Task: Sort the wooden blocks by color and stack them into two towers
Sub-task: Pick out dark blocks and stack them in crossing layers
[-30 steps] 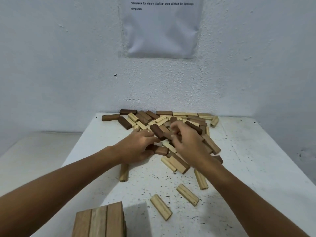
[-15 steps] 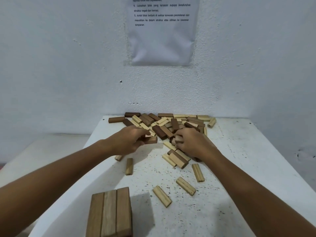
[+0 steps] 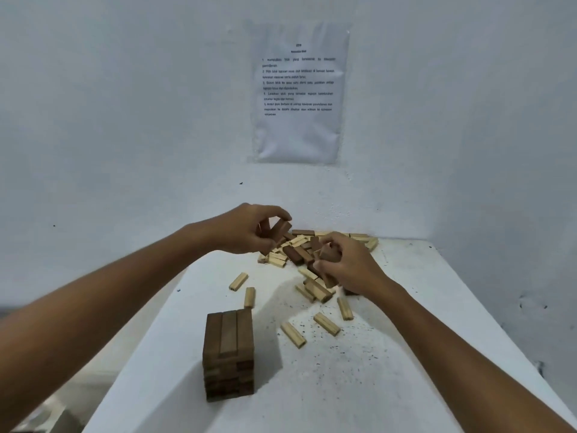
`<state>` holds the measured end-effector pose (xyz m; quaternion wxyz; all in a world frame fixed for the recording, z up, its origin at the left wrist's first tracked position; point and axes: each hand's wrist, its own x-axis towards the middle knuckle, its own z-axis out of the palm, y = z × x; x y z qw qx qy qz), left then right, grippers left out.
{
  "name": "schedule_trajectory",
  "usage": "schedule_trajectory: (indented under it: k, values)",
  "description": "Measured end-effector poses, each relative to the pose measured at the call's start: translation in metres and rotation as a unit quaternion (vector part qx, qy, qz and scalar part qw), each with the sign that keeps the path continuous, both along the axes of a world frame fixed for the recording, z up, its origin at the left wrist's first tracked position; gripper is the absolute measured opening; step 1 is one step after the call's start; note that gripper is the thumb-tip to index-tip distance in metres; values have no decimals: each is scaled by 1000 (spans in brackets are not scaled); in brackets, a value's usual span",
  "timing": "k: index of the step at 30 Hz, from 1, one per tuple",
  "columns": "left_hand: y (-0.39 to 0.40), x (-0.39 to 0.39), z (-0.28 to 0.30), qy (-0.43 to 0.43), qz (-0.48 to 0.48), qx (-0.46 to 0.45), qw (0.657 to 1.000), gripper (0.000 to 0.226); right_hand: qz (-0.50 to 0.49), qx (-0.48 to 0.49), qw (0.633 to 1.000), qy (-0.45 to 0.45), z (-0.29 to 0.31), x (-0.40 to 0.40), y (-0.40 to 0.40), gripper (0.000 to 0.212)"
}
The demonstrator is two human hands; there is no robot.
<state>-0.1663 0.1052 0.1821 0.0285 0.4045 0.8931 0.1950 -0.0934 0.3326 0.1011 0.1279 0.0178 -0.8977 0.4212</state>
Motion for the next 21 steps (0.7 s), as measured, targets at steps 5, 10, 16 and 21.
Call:
schedule_trajectory:
  k: [5, 10, 16, 21]
  values:
    - [16, 62, 10, -10, 1, 40, 999, 49, 2, -15, 1000, 24, 13, 42, -11, 23]
    - [32, 116, -21, -45, 0, 110, 993, 52, -27, -43, 999, -8, -7, 76, -12, 28]
    - [41, 149, -94, -139, 72, 112, 981, 60, -65, -100, 991, -56, -45, 116, -10, 25]
    - [36, 168, -136, -172, 112, 88, 975, 61, -85, -97, 983, -133, -67, 134, -16, 32]
